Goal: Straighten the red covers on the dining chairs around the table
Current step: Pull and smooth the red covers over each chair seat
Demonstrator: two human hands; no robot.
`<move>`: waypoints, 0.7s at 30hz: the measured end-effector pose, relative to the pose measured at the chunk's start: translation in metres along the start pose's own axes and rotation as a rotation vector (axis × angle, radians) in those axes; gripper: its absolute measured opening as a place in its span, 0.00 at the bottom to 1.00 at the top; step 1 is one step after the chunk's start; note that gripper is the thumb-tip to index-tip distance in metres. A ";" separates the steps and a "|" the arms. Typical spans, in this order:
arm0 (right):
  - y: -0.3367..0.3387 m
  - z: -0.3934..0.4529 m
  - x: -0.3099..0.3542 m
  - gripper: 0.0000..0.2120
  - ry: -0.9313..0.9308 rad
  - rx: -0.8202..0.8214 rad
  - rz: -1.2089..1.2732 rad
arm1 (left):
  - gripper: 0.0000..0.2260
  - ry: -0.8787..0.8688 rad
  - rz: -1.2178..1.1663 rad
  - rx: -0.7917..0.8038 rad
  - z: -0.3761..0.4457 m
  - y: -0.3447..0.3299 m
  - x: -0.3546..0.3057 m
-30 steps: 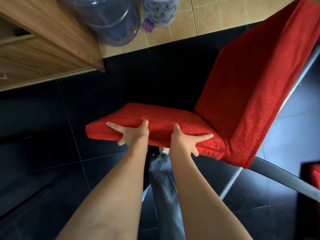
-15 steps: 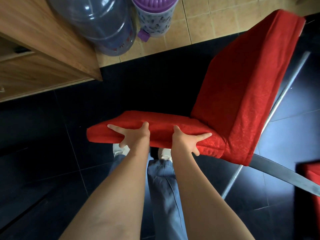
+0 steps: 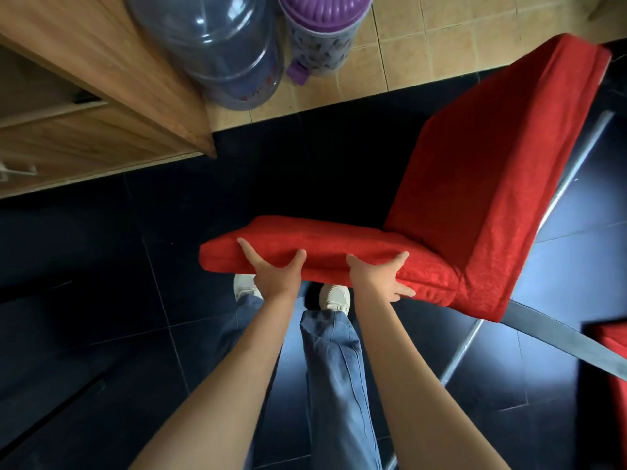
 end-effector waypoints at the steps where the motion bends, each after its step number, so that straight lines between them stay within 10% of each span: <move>1: -0.003 -0.005 0.000 0.51 0.050 0.004 -0.043 | 0.48 -0.068 -0.011 0.017 0.002 0.006 0.004; 12: -0.052 -0.045 0.012 0.52 0.501 0.133 -0.741 | 0.28 -0.515 0.549 -0.195 0.024 0.096 -0.008; 21: -0.101 -0.049 0.010 0.56 0.800 0.267 -1.119 | 0.42 -0.866 0.768 -0.012 0.065 0.082 -0.021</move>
Point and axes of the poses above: each hand's wrist, its own z-axis towards the middle knuckle, its own y-axis out of the back of the hand, x = y × z, the point moved 9 cm from there along z, towards the middle knuckle, and after that the axes turned 15 degrees about z, right-handed, at the moved point
